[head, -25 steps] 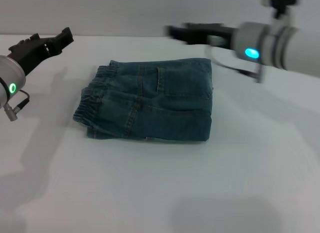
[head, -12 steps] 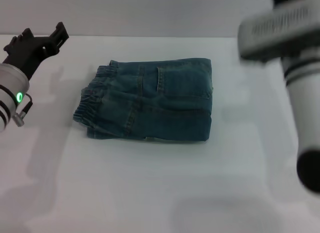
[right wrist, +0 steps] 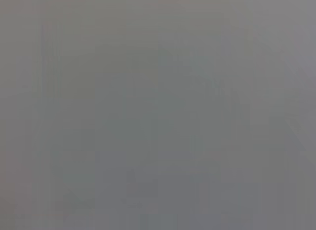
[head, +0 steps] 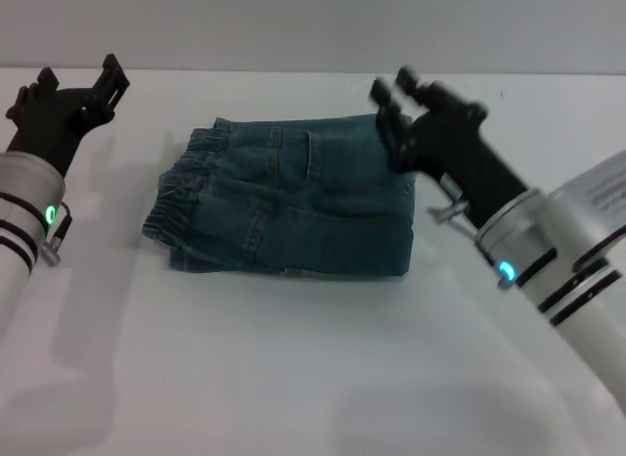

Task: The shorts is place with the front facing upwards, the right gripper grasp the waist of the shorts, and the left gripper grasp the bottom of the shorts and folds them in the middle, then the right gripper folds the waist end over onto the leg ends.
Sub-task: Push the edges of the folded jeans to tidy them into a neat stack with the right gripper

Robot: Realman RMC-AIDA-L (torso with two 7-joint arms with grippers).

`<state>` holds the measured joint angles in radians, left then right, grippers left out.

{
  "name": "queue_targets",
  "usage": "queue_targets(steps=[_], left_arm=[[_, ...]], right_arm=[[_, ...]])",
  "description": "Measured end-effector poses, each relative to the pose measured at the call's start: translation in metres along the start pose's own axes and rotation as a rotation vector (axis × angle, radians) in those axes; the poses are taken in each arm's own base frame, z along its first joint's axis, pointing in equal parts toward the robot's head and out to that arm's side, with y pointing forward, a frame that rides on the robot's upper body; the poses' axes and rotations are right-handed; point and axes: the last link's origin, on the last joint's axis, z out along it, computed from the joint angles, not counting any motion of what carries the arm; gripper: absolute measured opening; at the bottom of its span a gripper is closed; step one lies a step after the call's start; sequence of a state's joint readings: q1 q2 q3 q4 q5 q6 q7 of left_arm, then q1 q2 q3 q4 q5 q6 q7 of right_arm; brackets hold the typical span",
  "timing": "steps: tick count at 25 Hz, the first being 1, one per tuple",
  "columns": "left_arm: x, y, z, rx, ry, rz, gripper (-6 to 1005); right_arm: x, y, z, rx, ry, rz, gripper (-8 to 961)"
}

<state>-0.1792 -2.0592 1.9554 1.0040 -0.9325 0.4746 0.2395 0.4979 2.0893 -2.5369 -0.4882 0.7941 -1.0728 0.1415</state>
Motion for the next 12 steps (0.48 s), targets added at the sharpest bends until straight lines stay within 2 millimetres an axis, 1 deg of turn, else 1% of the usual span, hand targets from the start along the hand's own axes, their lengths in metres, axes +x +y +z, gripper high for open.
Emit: queue_targets(steps=[3, 7, 9, 12], left_arm=[[-0.004, 0.003, 0.001, -0.01, -0.004, 0.009, 834], [-0.008, 0.005, 0.004, -0.021, -0.01, 0.027, 834], [-0.009, 0.006, 0.002, -0.02, 0.005, 0.026, 834], [-0.013, 0.006, -0.003, -0.023, 0.033, 0.009, 833]], right_arm=[[0.011, 0.01, -0.004, -0.055, 0.066, 0.032, 363], [0.026, 0.016, -0.009, -0.082, 0.151, 0.021, 279], [0.03, 0.021, -0.012, -0.105, 0.173, 0.012, 82], [0.038, 0.028, -0.018, -0.152, 0.212, -0.01, 40]])
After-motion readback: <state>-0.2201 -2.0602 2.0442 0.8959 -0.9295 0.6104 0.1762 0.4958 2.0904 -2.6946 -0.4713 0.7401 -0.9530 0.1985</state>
